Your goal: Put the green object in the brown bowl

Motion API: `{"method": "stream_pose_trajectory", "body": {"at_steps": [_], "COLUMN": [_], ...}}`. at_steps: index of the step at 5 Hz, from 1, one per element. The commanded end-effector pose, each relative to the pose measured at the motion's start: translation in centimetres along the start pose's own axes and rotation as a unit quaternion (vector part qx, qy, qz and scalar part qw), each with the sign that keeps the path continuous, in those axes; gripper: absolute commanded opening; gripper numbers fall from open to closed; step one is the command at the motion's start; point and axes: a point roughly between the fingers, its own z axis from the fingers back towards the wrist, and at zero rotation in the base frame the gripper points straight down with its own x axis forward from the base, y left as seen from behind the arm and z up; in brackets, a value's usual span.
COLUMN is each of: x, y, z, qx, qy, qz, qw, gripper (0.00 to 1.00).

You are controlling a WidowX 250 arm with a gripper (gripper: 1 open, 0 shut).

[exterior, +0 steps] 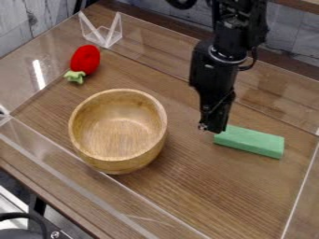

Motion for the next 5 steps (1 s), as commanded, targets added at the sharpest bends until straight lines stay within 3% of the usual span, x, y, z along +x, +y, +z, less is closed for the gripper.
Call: {"method": "stream_pose_trajectory", "body": {"at_steps": [1,2,3,4,5], "x": [-1.3,-2.0,-1.3,-0.2,0.9], "y": [-1.5,-2.2,-2.7,-3.1,-3.5], "z": [0.6,0.3,-1.1,-0.2,0.7], "qx": [-0.025,-0.024,-0.025,-0.015,-0.004], "qy": [0.001,-0.001,-0.007,-0.002,0.002], "qz": [0.022,0.05,0.063,0.071,0.081], "qw": [0.9994,0.9985,0.9976,0.9973,0.9967], "gripper": [1.0,0.0,1.0,0.0,0.0]}}
